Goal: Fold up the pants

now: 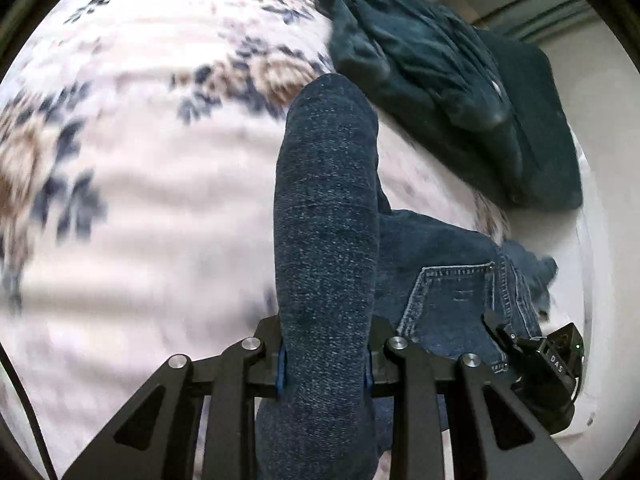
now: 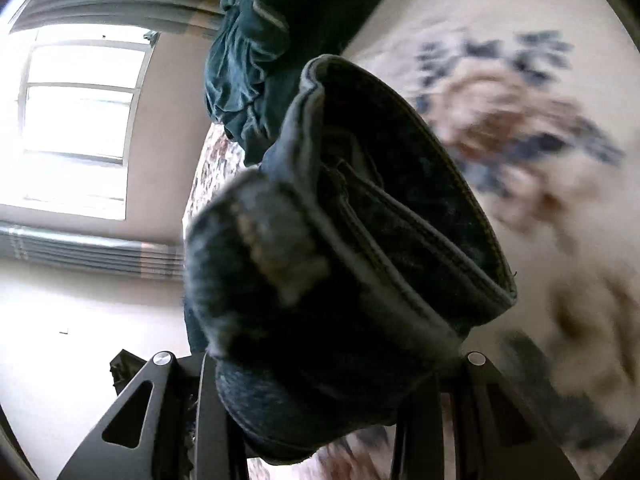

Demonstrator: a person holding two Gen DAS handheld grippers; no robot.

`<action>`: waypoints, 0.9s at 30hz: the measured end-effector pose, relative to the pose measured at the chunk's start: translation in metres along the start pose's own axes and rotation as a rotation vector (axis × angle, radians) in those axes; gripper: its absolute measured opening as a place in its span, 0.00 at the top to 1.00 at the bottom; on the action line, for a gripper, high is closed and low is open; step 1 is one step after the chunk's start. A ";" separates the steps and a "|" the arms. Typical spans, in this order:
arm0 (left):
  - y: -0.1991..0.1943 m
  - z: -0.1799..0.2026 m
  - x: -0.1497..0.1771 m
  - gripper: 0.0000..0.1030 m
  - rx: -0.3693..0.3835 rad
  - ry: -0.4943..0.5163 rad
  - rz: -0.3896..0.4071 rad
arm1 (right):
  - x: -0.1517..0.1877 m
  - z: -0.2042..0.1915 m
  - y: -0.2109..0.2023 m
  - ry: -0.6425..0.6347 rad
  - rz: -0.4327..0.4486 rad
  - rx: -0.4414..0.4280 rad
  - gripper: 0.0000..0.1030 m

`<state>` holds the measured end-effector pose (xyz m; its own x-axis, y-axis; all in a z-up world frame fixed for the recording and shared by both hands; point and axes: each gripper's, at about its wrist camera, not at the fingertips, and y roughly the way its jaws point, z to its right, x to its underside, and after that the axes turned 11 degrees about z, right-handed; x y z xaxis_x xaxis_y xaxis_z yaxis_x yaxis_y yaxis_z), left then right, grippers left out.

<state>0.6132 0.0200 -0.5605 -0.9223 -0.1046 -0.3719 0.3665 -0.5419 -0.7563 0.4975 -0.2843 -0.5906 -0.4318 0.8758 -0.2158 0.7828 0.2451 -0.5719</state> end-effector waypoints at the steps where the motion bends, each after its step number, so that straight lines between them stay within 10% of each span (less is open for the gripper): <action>1: 0.011 -0.007 -0.010 0.78 0.000 0.007 -0.003 | -0.004 0.001 0.016 -0.001 -0.001 -0.002 0.64; 9: 0.070 -0.061 -0.012 0.67 -0.026 -0.028 -0.070 | -0.003 0.056 0.082 0.042 -0.082 0.044 0.60; 14: 0.055 -0.045 -0.009 0.50 -0.142 -0.020 -0.083 | -0.008 0.053 0.084 0.006 -0.226 0.137 0.26; 16: 0.041 -0.020 -0.003 0.33 -0.240 0.068 -0.070 | -0.009 0.029 0.078 -0.144 -0.254 0.270 0.08; 20: 0.010 0.025 0.018 0.10 -0.384 0.243 -0.005 | 0.004 -0.036 0.055 -0.551 -0.206 0.550 0.08; 27: -0.030 0.069 0.047 0.02 -0.439 0.281 0.002 | 0.024 -0.077 -0.017 -0.728 -0.145 0.646 0.05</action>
<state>0.5499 -0.0263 -0.5179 -0.8753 0.1553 -0.4579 0.4405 -0.1345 -0.8876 0.5086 -0.2359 -0.5254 -0.8447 0.3315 -0.4203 0.3986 -0.1345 -0.9072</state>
